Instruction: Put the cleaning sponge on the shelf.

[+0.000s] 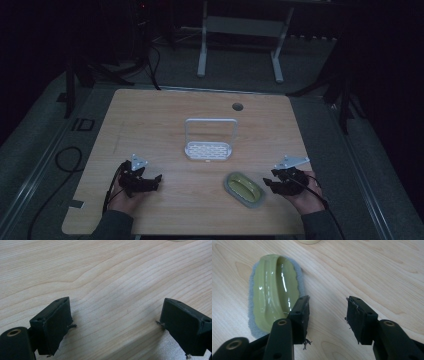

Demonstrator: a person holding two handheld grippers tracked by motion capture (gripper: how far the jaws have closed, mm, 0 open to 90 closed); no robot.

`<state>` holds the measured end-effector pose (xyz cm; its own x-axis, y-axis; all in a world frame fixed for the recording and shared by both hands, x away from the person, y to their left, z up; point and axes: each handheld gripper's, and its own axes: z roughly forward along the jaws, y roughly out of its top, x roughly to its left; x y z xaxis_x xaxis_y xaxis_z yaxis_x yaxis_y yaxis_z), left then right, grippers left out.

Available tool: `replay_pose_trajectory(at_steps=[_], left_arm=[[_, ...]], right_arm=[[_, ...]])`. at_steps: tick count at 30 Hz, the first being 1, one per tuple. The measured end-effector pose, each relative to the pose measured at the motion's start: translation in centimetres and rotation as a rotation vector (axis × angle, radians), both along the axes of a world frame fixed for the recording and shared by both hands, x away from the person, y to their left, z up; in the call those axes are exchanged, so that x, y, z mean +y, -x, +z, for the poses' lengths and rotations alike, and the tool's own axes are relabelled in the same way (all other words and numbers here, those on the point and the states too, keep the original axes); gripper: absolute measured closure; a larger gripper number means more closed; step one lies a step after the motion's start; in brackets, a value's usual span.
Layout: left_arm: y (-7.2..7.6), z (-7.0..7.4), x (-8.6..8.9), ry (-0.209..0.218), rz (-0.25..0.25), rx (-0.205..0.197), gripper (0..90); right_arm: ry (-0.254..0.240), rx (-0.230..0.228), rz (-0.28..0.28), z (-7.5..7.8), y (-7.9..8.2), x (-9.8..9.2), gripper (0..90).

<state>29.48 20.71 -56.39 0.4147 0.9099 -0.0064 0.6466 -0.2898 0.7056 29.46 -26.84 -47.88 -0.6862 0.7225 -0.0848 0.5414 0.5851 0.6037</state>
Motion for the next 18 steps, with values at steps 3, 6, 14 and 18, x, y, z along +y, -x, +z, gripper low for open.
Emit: replay_pose_trajectory(at_steps=[3,6,14,18], left_arm=[[0.0,0.0,0.0,0.000,0.000,0.000,10.2],[0.0,0.0,0.0,0.000,0.000,0.000,10.2],[0.0,0.0,0.0,-0.001,0.000,0.000,10.2],[0.0,0.0,0.0,-0.001,0.000,0.000,10.2]], right_arm=[[0.019,0.019,0.012,0.1,-0.1,0.5,53.2],[0.032,0.037,0.025,0.2,-0.2,0.9,54.0],[0.037,0.053,0.051,0.5,-0.4,1.8,54.8],[0.033,0.064,0.065,0.8,-0.4,2.1,55.4]])
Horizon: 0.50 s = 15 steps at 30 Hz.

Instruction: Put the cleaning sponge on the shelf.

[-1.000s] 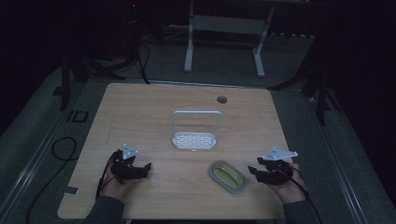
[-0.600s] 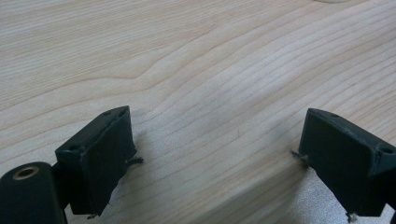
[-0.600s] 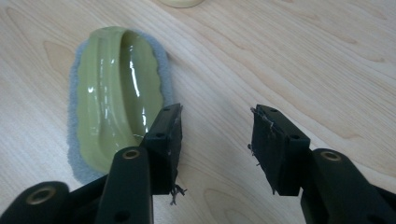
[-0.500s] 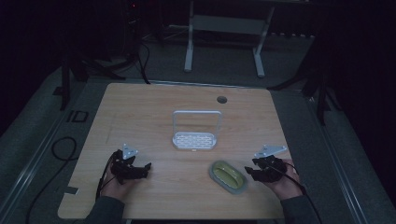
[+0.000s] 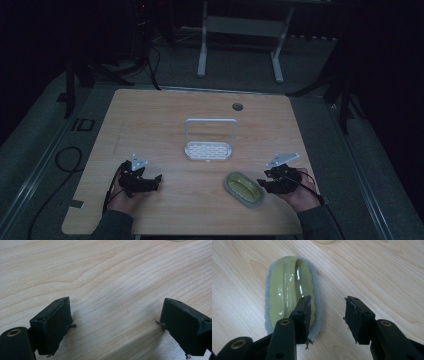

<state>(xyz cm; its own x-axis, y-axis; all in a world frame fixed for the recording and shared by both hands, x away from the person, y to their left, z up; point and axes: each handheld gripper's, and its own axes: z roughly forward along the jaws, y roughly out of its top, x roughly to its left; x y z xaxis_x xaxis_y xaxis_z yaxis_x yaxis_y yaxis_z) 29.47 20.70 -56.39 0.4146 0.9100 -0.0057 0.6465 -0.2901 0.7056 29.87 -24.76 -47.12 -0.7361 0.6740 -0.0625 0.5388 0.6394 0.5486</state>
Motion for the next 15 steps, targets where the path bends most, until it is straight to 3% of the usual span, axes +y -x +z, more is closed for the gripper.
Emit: replay_pose_trajectory(at_steps=[15], left_arm=[[0.0,0.0,0.0,-0.001,-0.001,0.000,10.3]], right_arm=[[0.017,0.042,0.050,1.2,-0.6,1.6,59.6]])
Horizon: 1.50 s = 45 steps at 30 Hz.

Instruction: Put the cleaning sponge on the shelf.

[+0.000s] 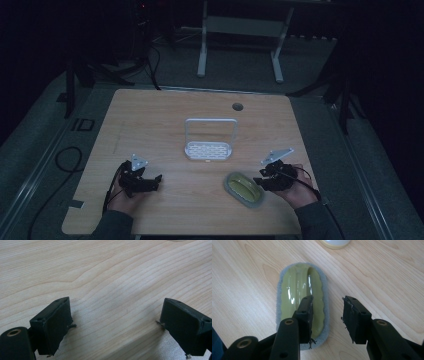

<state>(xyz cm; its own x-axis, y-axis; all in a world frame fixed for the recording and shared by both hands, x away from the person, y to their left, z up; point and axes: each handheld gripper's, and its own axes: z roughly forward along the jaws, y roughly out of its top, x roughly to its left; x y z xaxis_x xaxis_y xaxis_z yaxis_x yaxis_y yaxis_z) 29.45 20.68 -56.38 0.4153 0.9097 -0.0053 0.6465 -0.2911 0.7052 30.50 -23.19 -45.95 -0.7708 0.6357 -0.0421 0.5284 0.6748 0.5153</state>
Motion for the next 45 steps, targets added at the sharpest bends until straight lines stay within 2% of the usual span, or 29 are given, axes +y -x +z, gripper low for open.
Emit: replay_pose_trajectory(at_steps=[4,10,26,45], left_arm=[[0.0,0.0,0.0,0.000,0.000,-0.001,10.2],[0.0,0.0,0.0,0.001,0.000,0.000,10.3],[0.0,0.0,0.0,0.001,0.001,0.000,10.2],[0.0,0.0,0.0,0.003,0.002,-0.002,10.2]], right_arm=[[0.017,0.006,0.017,0.3,-0.2,0.6,59.6],[0.046,0.040,0.030,0.4,-0.5,1.4,59.5],[0.108,0.119,0.102,-0.1,-1.0,3.5,57.8],[0.182,0.208,0.129,-0.6,-2.2,5.1,59.6]])
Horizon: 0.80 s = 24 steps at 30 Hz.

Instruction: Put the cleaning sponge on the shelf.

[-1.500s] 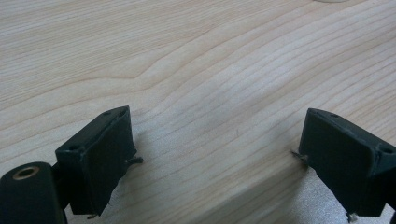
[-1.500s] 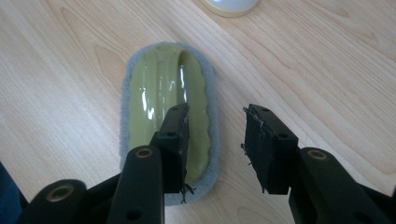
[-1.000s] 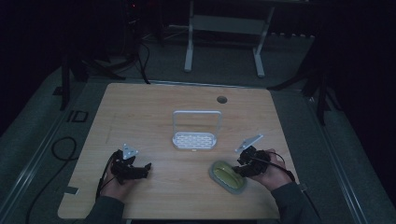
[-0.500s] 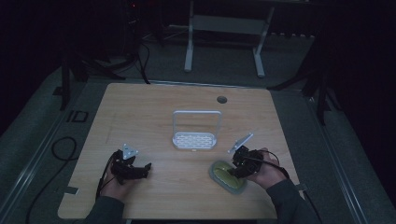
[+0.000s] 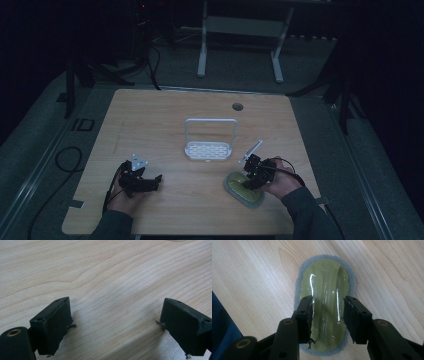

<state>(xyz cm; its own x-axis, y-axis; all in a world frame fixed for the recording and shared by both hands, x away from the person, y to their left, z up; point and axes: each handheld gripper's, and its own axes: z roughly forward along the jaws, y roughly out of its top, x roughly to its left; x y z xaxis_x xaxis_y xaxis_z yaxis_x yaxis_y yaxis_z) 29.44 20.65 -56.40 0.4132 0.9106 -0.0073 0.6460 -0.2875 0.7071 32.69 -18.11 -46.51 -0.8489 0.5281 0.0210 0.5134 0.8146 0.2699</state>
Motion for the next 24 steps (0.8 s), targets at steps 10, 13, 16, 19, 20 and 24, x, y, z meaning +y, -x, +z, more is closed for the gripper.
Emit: replay_pose_trajectory(at_steps=[10,13,16,19,20,24], left_arm=[[0.0,0.0,0.0,-0.002,-0.001,0.001,10.2],[0.0,0.0,0.0,-0.003,-0.001,0.000,10.2],[0.0,0.0,0.0,-0.004,-0.002,0.001,10.2],[0.0,0.0,0.0,-0.003,-0.002,0.001,10.3],[0.0,0.0,0.0,-0.003,-0.002,0.001,10.2],[0.0,0.0,0.0,-0.004,-0.002,0.001,10.2]], right_arm=[[0.051,0.066,0.002,-0.5,-0.8,0.5,60.6],[0.062,0.085,0.006,-0.6,-1.1,0.8,61.1],[0.076,0.098,0.015,-0.7,-1.3,1.2,62.3],[0.093,0.111,0.017,-0.9,-1.4,1.5,63.9],[0.097,0.115,0.022,-0.9,-1.5,1.5,64.8],[0.111,0.134,0.028,-1.1,-1.7,1.9,66.6]])
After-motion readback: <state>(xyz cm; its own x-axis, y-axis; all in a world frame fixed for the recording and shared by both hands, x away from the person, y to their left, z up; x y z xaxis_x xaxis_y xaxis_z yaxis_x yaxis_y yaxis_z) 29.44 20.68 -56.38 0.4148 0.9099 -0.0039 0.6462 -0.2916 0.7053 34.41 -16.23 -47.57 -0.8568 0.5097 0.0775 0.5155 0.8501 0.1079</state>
